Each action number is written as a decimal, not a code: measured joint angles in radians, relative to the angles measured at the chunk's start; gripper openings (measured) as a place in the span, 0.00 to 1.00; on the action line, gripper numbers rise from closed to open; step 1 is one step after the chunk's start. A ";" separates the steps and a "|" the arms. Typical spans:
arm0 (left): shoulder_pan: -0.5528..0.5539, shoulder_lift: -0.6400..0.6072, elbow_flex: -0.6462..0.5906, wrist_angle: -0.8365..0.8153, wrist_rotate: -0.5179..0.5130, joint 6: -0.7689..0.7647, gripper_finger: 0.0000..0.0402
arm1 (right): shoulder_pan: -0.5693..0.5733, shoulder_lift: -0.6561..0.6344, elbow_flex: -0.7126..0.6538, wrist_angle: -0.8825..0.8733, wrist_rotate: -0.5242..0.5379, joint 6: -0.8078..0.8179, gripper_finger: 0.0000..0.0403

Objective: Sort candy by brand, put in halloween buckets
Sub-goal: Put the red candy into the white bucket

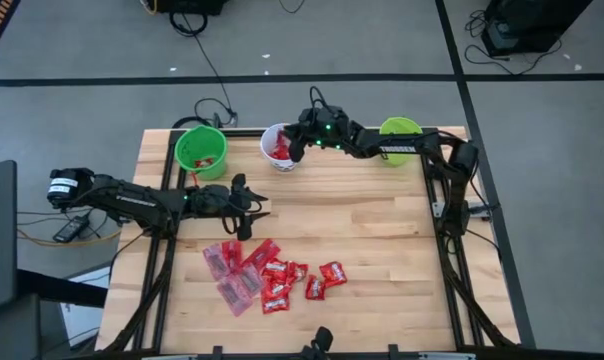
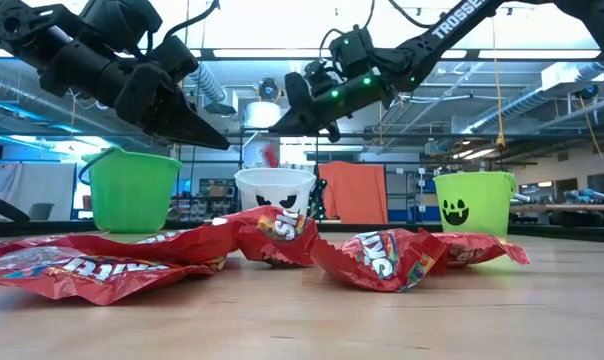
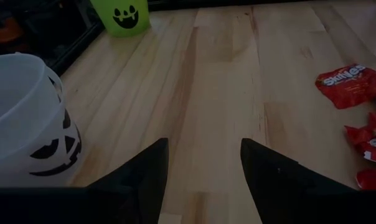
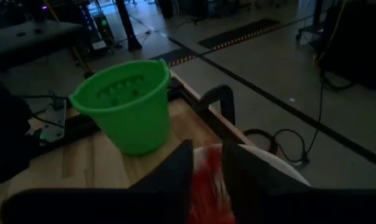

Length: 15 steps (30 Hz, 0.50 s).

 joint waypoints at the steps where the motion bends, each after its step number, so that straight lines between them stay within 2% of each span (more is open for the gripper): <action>1: 0.000 0.000 0.000 0.000 0.000 0.000 0.52 | 0.000 -0.001 0.000 -0.003 -0.010 -0.003 0.27; 6: 0.000 0.000 0.000 -0.004 0.000 0.008 0.52 | 0.011 -0.059 0.000 -0.161 -0.157 -0.021 0.43; 10: 0.000 0.000 0.000 -0.017 0.000 0.046 0.52 | 0.068 -0.089 0.000 -0.375 -0.325 -0.089 0.48; 12: 0.000 0.000 0.000 -0.038 0.000 0.055 0.52 | 0.117 -0.090 -0.003 -0.500 -0.342 -0.143 0.48; 15: 0.000 0.000 0.000 -0.049 0.000 0.055 0.51 | 0.209 -0.085 -0.027 -0.619 -0.289 -0.177 0.46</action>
